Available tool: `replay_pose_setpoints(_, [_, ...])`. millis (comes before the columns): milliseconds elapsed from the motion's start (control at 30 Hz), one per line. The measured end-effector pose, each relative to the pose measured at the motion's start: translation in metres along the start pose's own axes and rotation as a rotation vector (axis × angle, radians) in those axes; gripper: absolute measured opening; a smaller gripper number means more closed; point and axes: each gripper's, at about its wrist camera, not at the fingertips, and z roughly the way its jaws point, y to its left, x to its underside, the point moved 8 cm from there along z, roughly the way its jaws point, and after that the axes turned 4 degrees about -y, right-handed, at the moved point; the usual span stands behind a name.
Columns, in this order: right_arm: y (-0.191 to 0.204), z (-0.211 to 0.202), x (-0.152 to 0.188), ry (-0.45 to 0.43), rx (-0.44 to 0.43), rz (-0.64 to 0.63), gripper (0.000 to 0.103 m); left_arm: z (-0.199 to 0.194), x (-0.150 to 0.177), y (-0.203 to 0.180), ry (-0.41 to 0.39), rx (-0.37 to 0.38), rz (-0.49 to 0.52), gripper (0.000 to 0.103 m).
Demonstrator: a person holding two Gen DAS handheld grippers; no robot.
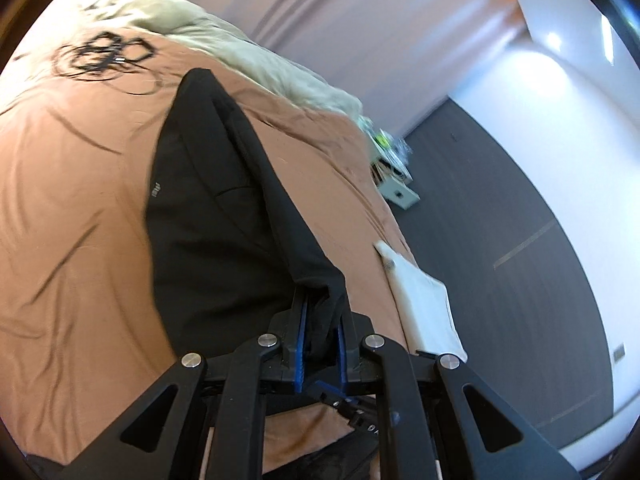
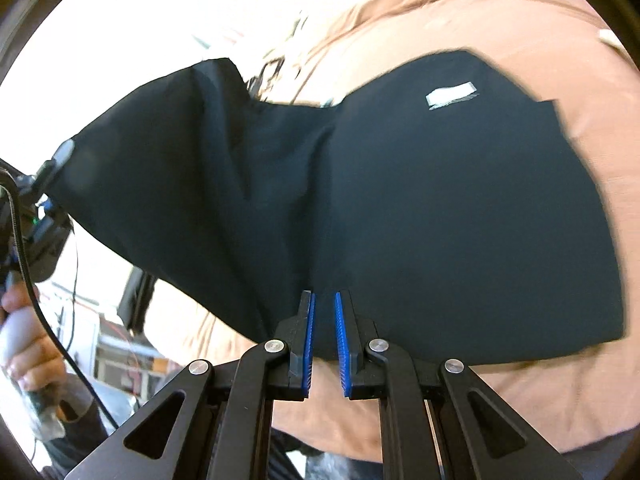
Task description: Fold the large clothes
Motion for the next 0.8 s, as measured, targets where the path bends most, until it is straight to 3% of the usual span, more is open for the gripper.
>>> replay_pose_setpoints(267, [-0.048, -0.058, -0.002, -0.121, 0.057, 0.107, 0.015, 0.090, 0.041, -0.059, 0.191, 0.052, 0.119, 0.013])
replay_pose_setpoints(367, [-0.070, -0.071, 0.005, -0.143, 0.094, 0.157, 0.036, 0.126, 0.065, -0.067, 0.291, 0.054, 0.115, 0.017])
replay_pose_setpoints(433, [-0.092, -0.084, 0.003, -0.157, 0.118, 0.197, 0.059, 0.146, 0.082, -0.067, 0.369, 0.069, 0.076, 0.021])
replay_pose_setpoints(533, [-0.108, -0.096, 0.008, -0.183, 0.122, 0.249, 0.071, 0.155, 0.095, -0.066, 0.422, 0.084, 0.057, 0.025])
replay_pose_setpoints(633, [-0.117, -0.104, 0.008, -0.197, 0.115, 0.282, 0.074, 0.149, 0.091, -0.058, 0.409, 0.092, 0.049, 0.037])
replay_pose_setpoints(700, [-0.116, -0.106, 0.004, -0.202, 0.094, 0.286, 0.075, 0.141, 0.082, -0.050, 0.379, 0.071, 0.043, 0.065])
replay_pose_setpoints(767, [-0.111, -0.105, -0.001, -0.208, 0.059, 0.284, 0.080, 0.127, 0.077, -0.045, 0.327, 0.052, 0.040, 0.079])
replay_pose_setpoints(800, [-0.106, -0.104, -0.004, -0.216, 0.037, 0.279, 0.085, 0.121, 0.072, -0.039, 0.308, 0.050, 0.033, 0.079])
